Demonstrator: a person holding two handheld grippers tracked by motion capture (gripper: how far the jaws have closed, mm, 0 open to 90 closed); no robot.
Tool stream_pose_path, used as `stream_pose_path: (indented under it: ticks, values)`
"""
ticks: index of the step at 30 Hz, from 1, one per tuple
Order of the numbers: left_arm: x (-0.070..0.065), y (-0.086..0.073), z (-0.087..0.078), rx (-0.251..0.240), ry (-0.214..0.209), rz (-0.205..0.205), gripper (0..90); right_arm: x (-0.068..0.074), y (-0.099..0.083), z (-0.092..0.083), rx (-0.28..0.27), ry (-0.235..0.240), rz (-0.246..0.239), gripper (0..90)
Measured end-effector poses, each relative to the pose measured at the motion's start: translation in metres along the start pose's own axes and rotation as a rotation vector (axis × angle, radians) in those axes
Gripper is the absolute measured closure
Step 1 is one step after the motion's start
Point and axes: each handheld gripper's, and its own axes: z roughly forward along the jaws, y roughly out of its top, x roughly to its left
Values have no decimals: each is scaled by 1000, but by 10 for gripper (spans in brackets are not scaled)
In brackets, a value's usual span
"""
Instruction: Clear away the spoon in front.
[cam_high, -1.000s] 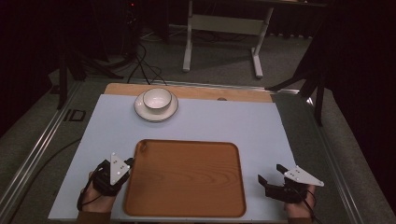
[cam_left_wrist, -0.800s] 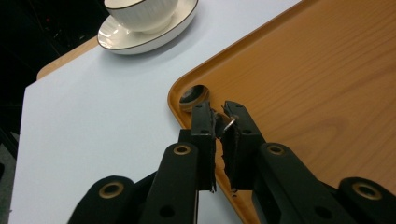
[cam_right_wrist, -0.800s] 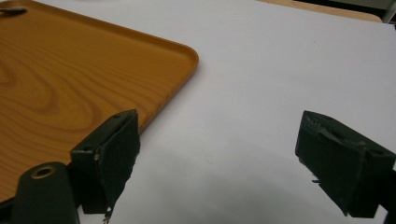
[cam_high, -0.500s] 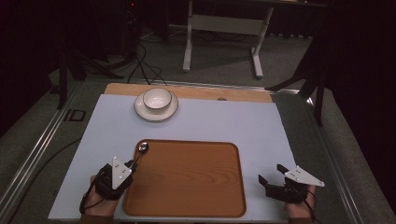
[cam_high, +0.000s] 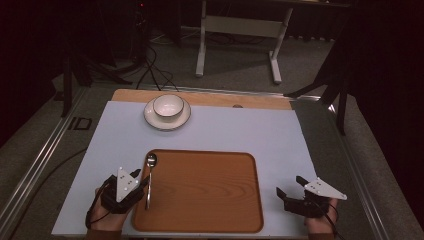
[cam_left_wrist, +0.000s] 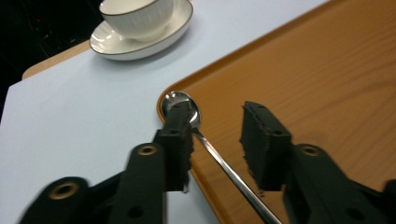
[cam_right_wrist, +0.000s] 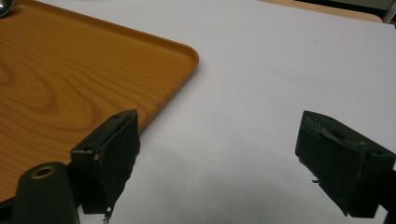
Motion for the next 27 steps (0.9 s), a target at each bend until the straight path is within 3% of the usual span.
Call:
stream_pose_path:
  ticks: [5,11,13,19,27]
  values:
    - [8,-1,0,-30,9,-31,525,0,0,0,0,0,-2,137]
    - [25,-6,1,-51,20,-110,460,0,0,0,-2,-2,-2,137]
    - [29,-6,0,-59,36,-118,443,-1,0,0,0,-2,-2,137]
    - [42,-10,-1,-85,40,-174,430,-2,-1,-1,-2,-8,1,137]
    - [57,-16,-1,-101,55,-211,431,-8,-3,-2,-9,-30,8,137]
